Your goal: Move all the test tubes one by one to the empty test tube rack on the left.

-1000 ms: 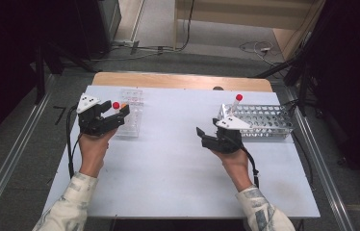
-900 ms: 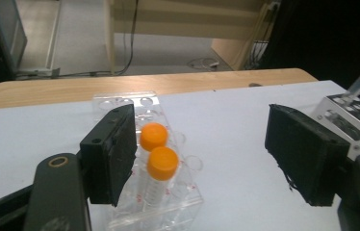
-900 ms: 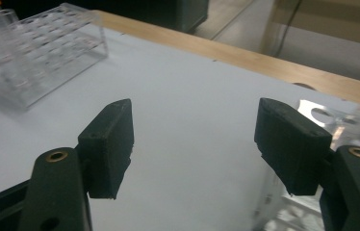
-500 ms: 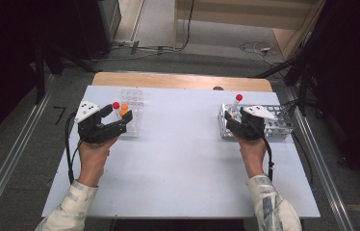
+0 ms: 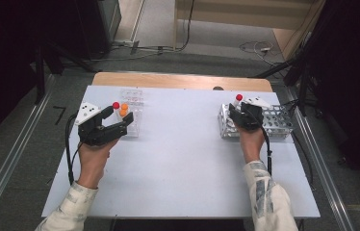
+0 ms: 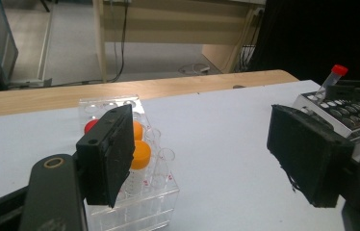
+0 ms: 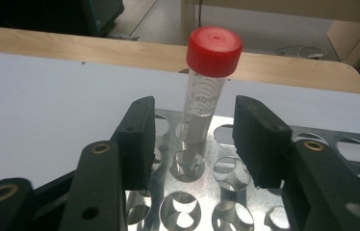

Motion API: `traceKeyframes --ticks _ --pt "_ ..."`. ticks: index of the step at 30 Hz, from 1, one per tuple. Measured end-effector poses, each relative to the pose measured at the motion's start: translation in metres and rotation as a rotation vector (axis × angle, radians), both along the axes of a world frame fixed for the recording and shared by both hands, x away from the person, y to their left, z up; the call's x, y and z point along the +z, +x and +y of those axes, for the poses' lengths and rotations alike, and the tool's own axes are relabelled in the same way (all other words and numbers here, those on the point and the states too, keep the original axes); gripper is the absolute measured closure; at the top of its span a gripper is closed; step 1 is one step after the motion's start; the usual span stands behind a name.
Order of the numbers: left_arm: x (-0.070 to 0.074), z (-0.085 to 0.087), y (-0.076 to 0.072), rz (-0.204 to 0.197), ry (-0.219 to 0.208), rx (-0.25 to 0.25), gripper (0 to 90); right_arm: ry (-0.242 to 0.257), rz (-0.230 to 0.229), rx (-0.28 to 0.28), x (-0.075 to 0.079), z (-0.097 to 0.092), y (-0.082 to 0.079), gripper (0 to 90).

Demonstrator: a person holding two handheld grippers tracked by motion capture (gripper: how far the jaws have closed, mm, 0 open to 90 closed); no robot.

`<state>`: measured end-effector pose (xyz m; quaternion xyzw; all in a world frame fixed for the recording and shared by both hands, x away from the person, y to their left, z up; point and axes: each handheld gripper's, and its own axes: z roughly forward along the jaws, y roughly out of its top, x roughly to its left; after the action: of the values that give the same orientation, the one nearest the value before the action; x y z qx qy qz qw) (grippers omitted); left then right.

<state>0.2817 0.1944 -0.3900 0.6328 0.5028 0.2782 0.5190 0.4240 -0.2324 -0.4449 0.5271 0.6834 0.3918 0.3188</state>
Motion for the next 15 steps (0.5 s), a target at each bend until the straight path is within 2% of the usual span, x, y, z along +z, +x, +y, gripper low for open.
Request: traceKeyframes --ticks 10,15 --pt "-0.0023 -0.0022 0.0008 0.006 0.007 -0.003 25.6 0.005 0.003 -0.014 -0.0044 -0.0004 0.0086 64.5" --pt "-0.0028 -0.0019 0.001 0.01 0.009 -0.004 25.6 0.008 0.02 0.009 -0.0021 -0.0001 0.011 70.7"
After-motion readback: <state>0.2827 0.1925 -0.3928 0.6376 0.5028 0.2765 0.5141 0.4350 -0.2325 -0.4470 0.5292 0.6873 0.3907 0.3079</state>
